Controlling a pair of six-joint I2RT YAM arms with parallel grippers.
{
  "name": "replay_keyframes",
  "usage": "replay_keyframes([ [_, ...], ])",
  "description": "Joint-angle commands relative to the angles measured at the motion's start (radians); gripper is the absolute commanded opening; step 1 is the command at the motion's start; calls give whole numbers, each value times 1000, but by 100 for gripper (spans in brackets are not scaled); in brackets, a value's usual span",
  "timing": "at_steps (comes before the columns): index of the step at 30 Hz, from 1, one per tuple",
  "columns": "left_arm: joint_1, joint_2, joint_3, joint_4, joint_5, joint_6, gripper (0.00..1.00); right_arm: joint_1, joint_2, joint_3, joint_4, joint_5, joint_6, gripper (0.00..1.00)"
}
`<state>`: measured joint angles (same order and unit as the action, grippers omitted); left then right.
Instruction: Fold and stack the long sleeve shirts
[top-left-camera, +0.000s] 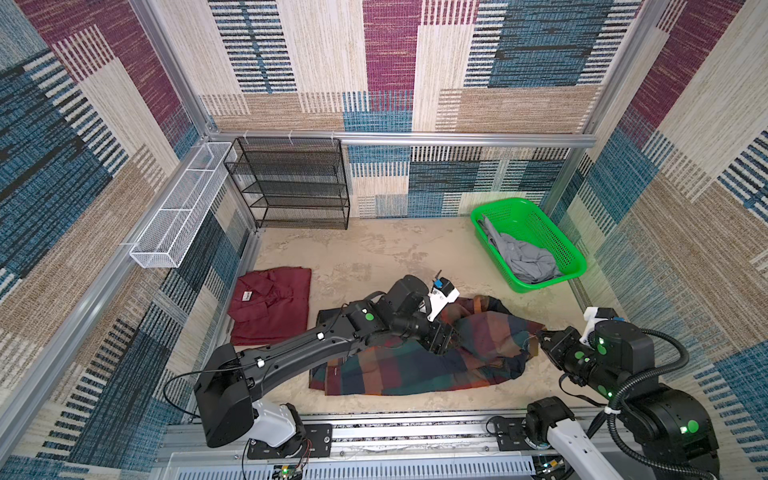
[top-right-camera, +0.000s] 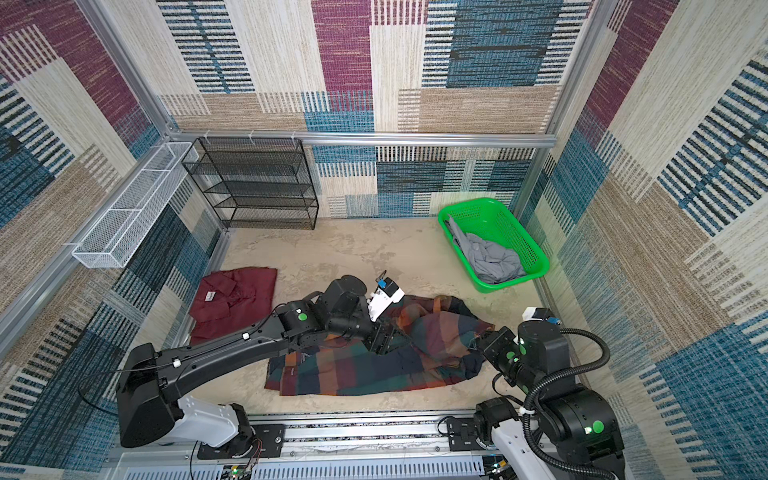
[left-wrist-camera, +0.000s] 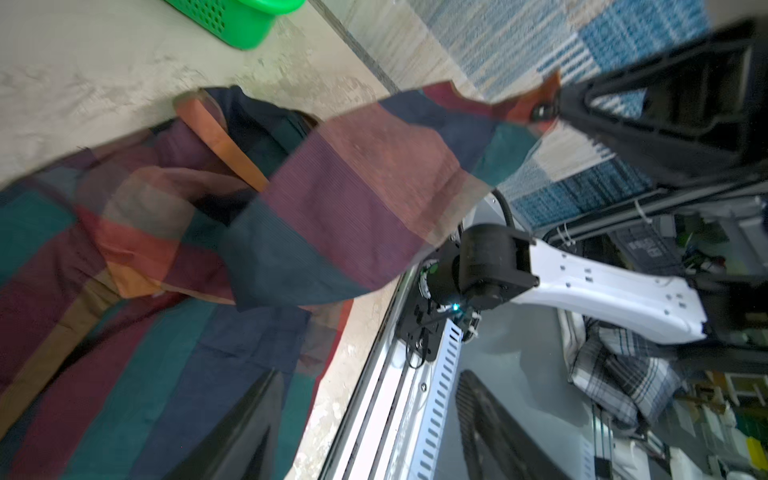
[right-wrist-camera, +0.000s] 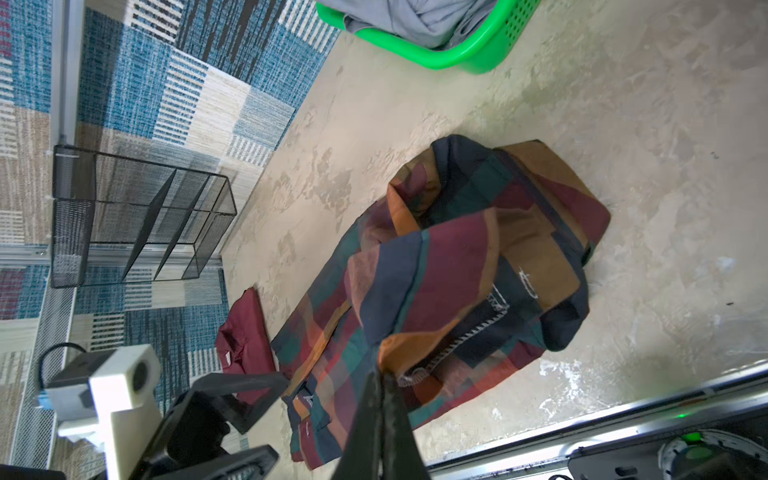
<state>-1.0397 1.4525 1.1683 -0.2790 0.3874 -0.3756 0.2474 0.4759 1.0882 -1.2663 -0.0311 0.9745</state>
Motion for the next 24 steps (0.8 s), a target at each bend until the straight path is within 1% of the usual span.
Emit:
replay_keyframes([
  [1, -79, -26, -18, -22, -143, 96, 70, 1, 11, 35, -48, -53, 6, 0],
  [3, -149, -40, -26, 3, -215, 139, 71, 1, 12, 35, -38, -69, 3, 0],
  [5, -179, -23, -4, 21, -221, 144, 74, 1, 2, 10, 1, -122, 5, 0],
  [6, -184, -6, 17, 23, -245, 126, 74, 1, -8, -9, 25, -145, 13, 0],
  [8, -190, 24, 52, 48, -236, 115, 75, 1, -30, -48, 76, -197, 27, 0],
  [13, -217, 106, 142, 77, -236, 99, 78, 1, -59, -70, 131, -251, 39, 0],
  [18, -252, 191, 228, 89, -224, 85, 79, 1, -70, -77, 160, -278, 39, 0],
  [21, -263, 227, 268, 69, -251, 80, 79, 1, -75, -87, 171, -297, 46, 0],
  [24, -263, 235, 267, 77, -283, 72, 79, 0, -77, -78, 168, -299, 42, 0],
])
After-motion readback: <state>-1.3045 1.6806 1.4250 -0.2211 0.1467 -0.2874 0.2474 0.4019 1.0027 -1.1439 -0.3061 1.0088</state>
